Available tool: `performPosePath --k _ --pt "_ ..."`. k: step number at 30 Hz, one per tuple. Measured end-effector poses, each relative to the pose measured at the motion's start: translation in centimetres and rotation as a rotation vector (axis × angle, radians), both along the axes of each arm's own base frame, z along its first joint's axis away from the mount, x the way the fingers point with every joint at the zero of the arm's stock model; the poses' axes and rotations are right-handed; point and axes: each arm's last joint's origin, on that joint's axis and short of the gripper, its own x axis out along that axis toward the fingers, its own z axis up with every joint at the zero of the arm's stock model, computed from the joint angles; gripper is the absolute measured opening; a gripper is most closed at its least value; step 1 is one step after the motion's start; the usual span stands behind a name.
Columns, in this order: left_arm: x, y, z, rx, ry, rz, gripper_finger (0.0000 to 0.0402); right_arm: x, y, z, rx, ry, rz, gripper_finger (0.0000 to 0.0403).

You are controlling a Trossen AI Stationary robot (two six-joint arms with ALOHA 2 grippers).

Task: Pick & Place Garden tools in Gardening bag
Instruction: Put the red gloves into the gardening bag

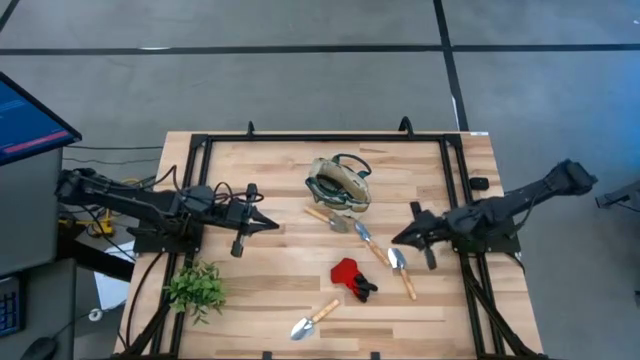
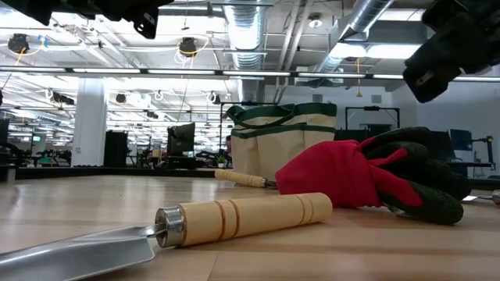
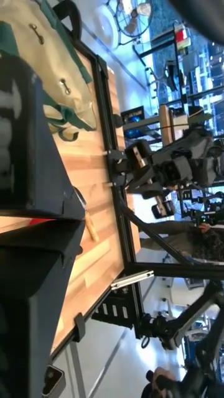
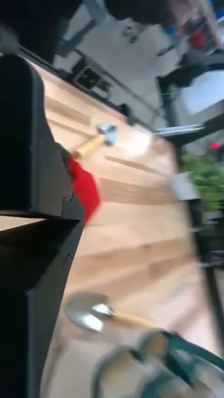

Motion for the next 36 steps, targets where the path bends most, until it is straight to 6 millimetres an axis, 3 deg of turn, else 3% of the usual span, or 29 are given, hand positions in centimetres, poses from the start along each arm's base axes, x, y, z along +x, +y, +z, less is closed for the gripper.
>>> performPosePath --k 6,11,16,21,28,36 --pt "0.0 0.0 0.0 -0.031 0.005 0.005 0.0002 3.2 3.3 1.6 -0.047 0.098 0.095 0.0" --pt "0.0 0.0 0.0 -0.032 0.005 0.005 0.0002 5.4 6.4 3.2 -0.189 0.094 0.225 0.0" --pt "0.0 0.0 0.0 -0.031 0.006 0.005 0.0002 6.9 8.3 3.2 -0.2 0.202 0.246 0.0" --pt "0.0 0.0 0.0 -0.031 0.006 0.005 0.0002 8.4 9.4 1.9 -0.131 0.309 0.19 0.0009" --pt "0.0 0.0 0.0 -0.032 0.006 0.005 0.0002 9.6 10.3 -0.8 -0.129 0.467 0.16 0.0099" --pt "0.0 0.0 0.0 -0.032 0.006 0.005 0.0002 10.7 10.8 -2.9 -0.173 0.529 0.152 0.0199"
